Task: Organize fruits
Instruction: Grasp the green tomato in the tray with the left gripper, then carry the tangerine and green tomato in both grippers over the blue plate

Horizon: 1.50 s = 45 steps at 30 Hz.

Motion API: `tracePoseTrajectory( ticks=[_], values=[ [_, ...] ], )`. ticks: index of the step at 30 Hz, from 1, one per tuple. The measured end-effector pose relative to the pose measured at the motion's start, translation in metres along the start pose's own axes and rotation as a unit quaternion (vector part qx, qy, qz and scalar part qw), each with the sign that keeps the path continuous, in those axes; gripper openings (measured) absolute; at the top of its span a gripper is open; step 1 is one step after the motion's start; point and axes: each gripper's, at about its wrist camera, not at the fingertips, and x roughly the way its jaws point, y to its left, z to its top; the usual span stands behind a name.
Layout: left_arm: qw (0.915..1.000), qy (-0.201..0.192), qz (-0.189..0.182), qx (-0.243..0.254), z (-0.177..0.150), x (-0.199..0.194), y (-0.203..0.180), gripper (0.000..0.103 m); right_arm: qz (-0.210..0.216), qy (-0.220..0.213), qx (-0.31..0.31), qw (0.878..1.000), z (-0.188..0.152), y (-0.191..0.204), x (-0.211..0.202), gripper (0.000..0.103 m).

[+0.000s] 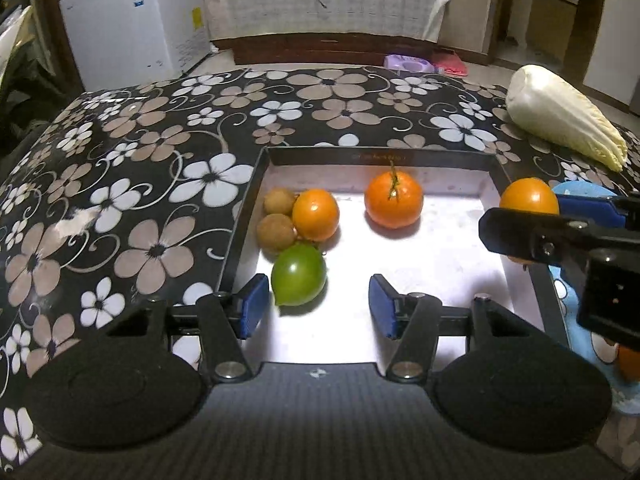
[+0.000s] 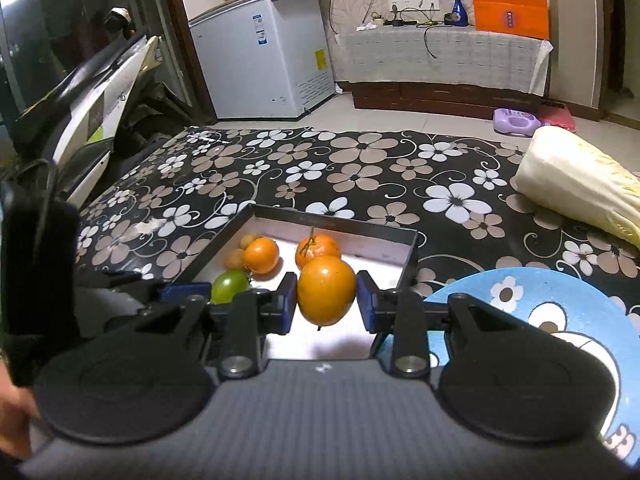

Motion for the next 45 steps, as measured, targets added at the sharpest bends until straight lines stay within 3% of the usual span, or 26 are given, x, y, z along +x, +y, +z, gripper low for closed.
tracePoseTrajectory(
  ticks=[6,10,11,25,45],
  values=[
    [0.9998,-0.015,-0.003,0.013,0.003,0.004,0.001,0.057,0.0,-0.003,0.003,1.0,0.001,-0.002,-0.003,0.035],
    [0.9998,-0.013,-0.012,-0.006,0.005,0.006,0.004,0.037,0.001,-0.002,0.0,1.0,0.001,-0.001,-0.003,0.035],
    [0.9998,-0.013,-0.013,-0.008,0.005,0.006,0.005,0.036,0.001,-0.002,0.0,1.0,0.0,-0.002,-0.004,0.035],
    [0.9987,-0.014,-0.049,0.0,0.005,-0.016,0.0,0.035,0.006,-0.01,0.002,1.0,0.002,-0.003,-0.01,0.035],
    [0.9984,-0.031,-0.043,0.02,0.003,-0.043,-0.018,0.035,0.016,-0.023,0.0,1.0,0.001,-0.003,-0.028,0.035]
  ],
)
